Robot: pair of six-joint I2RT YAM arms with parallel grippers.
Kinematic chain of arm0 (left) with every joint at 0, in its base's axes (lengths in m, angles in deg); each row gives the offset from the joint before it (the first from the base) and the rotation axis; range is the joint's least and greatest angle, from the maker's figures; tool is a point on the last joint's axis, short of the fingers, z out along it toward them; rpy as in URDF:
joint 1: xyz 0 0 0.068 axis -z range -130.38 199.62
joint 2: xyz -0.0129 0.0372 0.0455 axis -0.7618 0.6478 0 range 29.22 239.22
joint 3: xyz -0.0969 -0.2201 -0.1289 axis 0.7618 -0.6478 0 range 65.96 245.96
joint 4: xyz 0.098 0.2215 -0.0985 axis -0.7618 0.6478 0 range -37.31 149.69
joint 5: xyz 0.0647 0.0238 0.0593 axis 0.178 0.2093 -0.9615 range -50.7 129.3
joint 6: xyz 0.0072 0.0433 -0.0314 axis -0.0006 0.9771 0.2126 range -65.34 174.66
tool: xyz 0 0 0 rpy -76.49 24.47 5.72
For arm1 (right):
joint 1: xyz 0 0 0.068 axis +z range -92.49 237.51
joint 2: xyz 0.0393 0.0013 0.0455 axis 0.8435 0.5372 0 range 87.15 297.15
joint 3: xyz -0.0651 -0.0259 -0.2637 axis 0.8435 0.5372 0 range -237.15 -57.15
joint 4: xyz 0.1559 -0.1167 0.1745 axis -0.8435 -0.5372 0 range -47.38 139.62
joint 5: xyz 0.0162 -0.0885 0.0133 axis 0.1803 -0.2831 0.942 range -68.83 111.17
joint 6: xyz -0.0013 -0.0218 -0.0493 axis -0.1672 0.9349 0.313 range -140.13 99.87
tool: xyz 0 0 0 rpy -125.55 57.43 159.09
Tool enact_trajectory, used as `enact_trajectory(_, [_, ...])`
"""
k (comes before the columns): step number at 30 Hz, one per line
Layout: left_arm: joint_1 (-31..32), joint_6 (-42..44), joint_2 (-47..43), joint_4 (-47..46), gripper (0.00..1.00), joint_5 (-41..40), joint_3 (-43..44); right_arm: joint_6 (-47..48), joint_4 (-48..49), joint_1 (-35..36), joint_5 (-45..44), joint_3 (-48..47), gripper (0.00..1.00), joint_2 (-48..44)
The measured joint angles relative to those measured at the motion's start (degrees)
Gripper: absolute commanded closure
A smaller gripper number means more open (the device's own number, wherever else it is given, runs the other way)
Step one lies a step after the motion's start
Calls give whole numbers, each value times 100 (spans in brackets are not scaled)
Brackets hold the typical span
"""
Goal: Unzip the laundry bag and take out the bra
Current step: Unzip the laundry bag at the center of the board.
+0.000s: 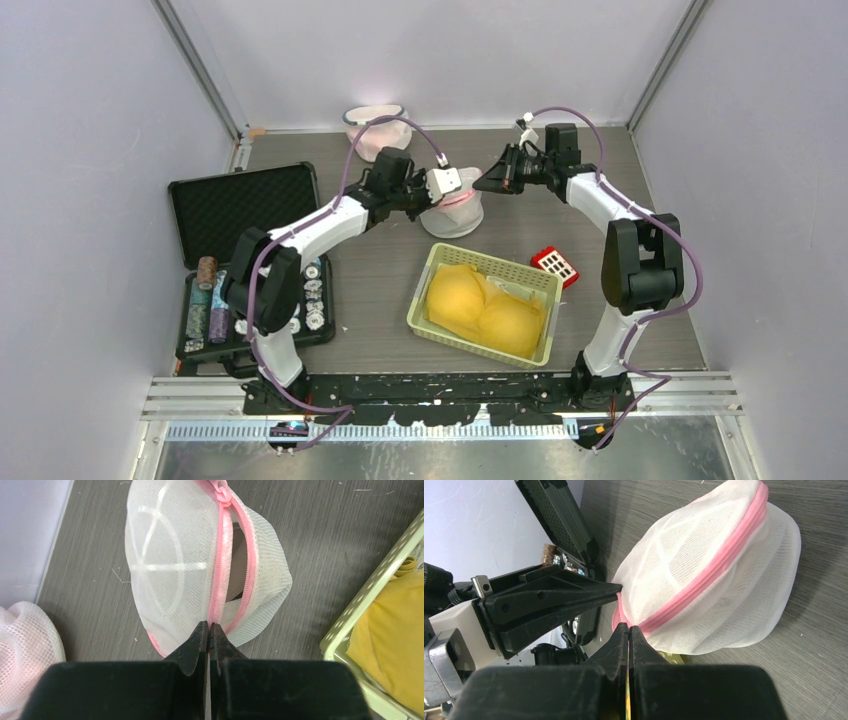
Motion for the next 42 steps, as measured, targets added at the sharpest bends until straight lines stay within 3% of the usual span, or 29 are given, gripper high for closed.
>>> enact_trajectory(4, [-13, 160, -118, 26, 71, -4, -24, -92, 46, 39, 0, 0, 99, 0])
enact_trajectory(6, [17, 181, -199, 33, 65, 2, -24, -131, 111, 81, 2, 0, 99, 0])
enact_trajectory(10, [85, 238, -260, 81, 57, 94, 24, -173, 188, 133, 4, 2, 99, 0])
enact_trajectory(18, [323, 225, -256, 201, 51, 332, 376, -256, 260, 186, 4, 4, 99, -2])
enact_trajectory(27, [426, -192, 216, 236, 56, 280, 1001, -273, 299, 205, 4, 46, 99, -2])
enact_trajectory(38, [417, -354, 426, 256, 94, 20, 988, -264, 315, 203, 4, 79, 99, -2])
enact_trajectory(42, [407, -339, 415, 225, 100, -15, 885, -247, 289, 192, -2, 85, 99, -2])
